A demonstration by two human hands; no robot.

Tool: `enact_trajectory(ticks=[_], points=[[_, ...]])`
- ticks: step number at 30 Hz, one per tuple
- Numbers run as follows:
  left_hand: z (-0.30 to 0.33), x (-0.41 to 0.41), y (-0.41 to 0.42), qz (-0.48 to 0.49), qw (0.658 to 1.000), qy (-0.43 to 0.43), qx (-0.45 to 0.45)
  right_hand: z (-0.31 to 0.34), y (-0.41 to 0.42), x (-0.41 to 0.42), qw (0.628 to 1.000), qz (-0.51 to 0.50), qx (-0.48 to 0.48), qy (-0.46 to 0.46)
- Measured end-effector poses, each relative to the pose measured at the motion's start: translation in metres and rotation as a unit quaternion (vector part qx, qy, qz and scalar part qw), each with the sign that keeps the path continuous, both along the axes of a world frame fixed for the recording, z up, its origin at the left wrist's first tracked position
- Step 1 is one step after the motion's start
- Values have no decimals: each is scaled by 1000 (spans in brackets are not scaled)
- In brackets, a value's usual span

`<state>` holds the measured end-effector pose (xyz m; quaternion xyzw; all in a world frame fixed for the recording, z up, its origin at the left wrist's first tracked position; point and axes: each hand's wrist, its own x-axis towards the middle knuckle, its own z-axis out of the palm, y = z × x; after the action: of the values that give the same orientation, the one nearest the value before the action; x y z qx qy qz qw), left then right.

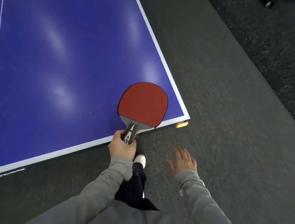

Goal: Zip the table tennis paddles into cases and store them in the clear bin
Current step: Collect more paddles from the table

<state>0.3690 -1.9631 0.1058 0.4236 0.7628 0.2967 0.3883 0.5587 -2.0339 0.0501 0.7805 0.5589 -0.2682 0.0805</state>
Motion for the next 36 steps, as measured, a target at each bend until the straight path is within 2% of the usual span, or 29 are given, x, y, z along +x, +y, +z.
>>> enact_trajectory(ticks=[8, 17, 24, 31, 36], points=[[-14, 84, 67, -24, 1000, -1, -3, -11, 50, 92, 998, -24, -49, -25], [-15, 151, 129, -24, 999, 18, -18, -15, 94, 189, 988, -71, -136, 5], [-20, 224, 159, 31, 999, 33, -24, -27, 156, 278, 985, -44, -162, 23], [-11, 333, 184, 148, 987, 35, -42, -11, 236, 386, 988, 27, -153, 25], [-6, 378, 208, 171, 984, 43, -31, -7, 286, 451, 984, 54, -169, 6]])
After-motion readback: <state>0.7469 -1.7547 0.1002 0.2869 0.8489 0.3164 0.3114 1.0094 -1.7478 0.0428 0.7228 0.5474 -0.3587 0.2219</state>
